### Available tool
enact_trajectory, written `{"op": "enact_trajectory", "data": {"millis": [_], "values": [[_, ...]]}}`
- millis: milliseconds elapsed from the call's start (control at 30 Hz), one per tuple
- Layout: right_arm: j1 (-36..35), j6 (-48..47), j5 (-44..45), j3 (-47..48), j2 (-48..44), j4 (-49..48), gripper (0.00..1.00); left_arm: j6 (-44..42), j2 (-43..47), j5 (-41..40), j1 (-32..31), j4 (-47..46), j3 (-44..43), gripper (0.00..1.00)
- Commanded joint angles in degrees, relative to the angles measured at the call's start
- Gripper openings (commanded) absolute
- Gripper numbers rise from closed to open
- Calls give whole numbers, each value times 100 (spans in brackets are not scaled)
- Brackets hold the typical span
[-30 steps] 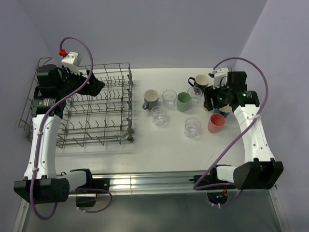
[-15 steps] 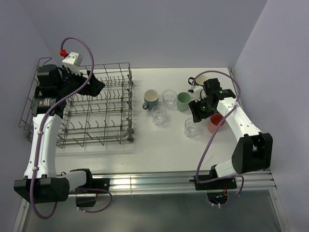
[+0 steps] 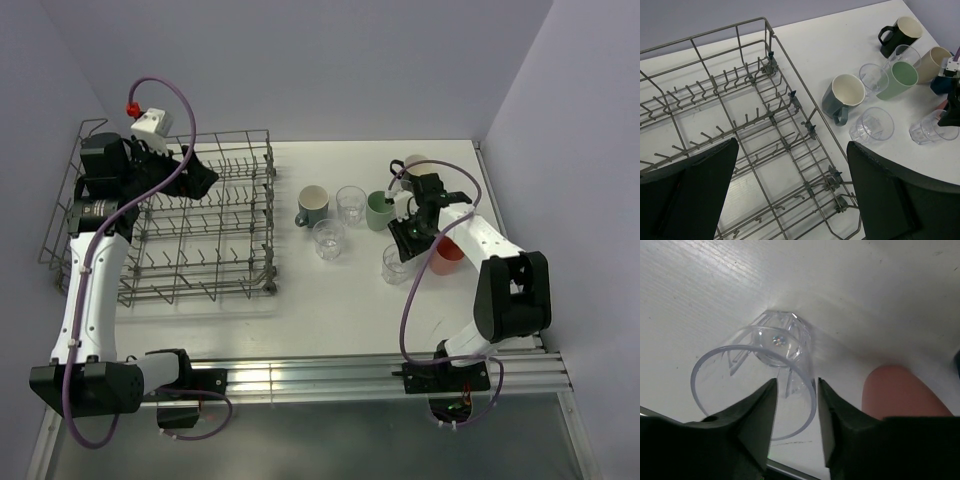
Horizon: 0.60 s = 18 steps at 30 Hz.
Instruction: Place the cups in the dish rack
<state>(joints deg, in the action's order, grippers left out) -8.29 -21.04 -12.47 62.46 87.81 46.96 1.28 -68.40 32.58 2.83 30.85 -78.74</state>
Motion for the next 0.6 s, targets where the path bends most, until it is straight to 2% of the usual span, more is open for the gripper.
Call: {"op": "enact_trajectory", "data": {"millis": [0,67,167,200,333,433,500,567], "values": [[-41,-41,25,-5,87,-310,42,74,11,38,24,-211,52,99],[-49,-32,-1,3,105,-319,36,135,11,38,16,-246,104,99],[-49,-6,-27,3,70,-337,16,215,20,108,16,-290,192,99],[-49,3,-36,21,9,-328,2,232,29,152,24,-281,218,99],[-41,30,-211,249,-290,-223,0,224,-15,222,16,-98,114,99],[-32,56,-641,880,-527,119,0,232,-16,371,68,96,-1,99],[-6,170,-1157,1565,-650,348,0,363,28,678,165,27,16,99],[-5,353,-1520,2286,-651,585,0,557,186,1459,393,-183,174,99]]}}
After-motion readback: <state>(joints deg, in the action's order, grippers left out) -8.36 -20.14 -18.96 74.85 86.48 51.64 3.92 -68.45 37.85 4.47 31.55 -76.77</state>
